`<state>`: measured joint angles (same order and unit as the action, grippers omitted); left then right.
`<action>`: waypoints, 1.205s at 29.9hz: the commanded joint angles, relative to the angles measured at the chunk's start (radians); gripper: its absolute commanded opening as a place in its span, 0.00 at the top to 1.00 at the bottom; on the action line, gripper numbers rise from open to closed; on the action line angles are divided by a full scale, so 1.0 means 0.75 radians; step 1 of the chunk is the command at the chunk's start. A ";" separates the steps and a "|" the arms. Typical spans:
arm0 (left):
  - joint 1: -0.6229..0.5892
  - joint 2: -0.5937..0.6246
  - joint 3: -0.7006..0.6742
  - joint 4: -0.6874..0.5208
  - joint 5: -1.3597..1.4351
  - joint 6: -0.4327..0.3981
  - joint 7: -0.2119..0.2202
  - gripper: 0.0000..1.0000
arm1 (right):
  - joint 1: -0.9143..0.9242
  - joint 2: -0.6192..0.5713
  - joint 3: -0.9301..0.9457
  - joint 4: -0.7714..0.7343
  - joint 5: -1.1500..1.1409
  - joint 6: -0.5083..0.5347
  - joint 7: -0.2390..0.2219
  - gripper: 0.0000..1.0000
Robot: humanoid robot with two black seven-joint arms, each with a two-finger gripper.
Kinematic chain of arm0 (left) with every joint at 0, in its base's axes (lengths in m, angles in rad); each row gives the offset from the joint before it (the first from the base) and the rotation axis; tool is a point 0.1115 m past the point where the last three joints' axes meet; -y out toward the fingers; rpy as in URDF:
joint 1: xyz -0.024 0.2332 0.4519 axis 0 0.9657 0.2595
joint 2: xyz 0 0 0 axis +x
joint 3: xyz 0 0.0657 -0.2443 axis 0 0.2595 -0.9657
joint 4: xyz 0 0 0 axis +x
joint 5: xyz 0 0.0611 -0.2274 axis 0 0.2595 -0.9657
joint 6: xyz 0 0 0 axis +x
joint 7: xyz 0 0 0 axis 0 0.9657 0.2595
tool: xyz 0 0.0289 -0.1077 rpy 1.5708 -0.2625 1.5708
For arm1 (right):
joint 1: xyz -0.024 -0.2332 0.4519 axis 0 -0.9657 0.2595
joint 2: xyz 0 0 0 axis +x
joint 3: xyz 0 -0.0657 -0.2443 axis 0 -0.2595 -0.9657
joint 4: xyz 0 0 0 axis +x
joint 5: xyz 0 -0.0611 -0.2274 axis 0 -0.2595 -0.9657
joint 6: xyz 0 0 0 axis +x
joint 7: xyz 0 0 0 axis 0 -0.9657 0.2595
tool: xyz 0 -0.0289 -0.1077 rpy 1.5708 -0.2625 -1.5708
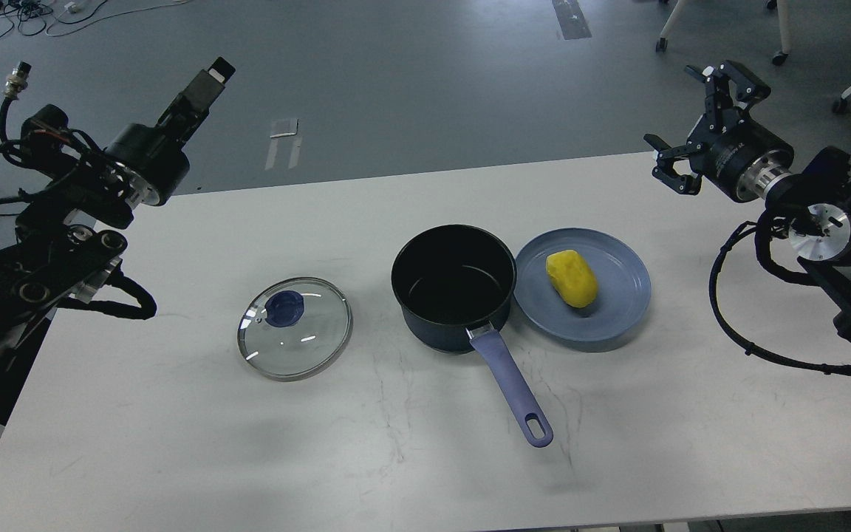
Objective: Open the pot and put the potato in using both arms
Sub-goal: 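Open the left gripper and raise the left arm away from the lid, then reach the right gripper down toward the yellow potato on the plate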
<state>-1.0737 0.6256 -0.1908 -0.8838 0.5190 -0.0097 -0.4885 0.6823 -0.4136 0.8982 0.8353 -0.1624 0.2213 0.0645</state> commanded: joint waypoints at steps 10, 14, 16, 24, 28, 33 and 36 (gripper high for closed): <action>0.131 -0.182 -0.335 0.019 -0.688 -0.410 0.539 0.02 | 0.025 -0.003 -0.071 0.005 0.000 0.004 0.000 0.00; 0.214 -0.233 -0.453 0.007 -0.717 -0.415 0.672 0.02 | 0.027 -0.005 -0.091 0.005 -0.002 0.018 -0.002 0.00; 0.241 -0.247 -0.472 -0.002 -0.717 -0.427 0.676 0.02 | 0.035 -0.005 -0.101 0.003 -0.006 0.052 -0.002 0.00; 0.305 -0.251 -0.517 -0.020 -0.719 -0.541 0.672 0.02 | 0.174 -0.027 -0.277 -0.001 -0.082 0.235 0.006 0.00; 0.307 -0.251 -0.517 -0.020 -0.715 -0.537 0.664 0.02 | 0.287 -0.144 -0.379 -0.001 -0.533 0.231 0.214 0.00; 0.321 -0.253 -0.515 -0.020 -0.704 -0.535 0.664 0.02 | 0.322 -0.260 -0.520 0.089 -1.116 0.100 0.321 0.00; 0.329 -0.265 -0.509 -0.020 -0.698 -0.527 0.662 0.02 | 0.319 -0.361 -0.686 0.203 -1.289 0.053 0.321 0.00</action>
<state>-0.8316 0.4344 -0.5759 -0.8993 -0.0084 -0.4089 0.0084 0.9225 -0.6273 0.4774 0.9233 -1.0136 0.2942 0.3016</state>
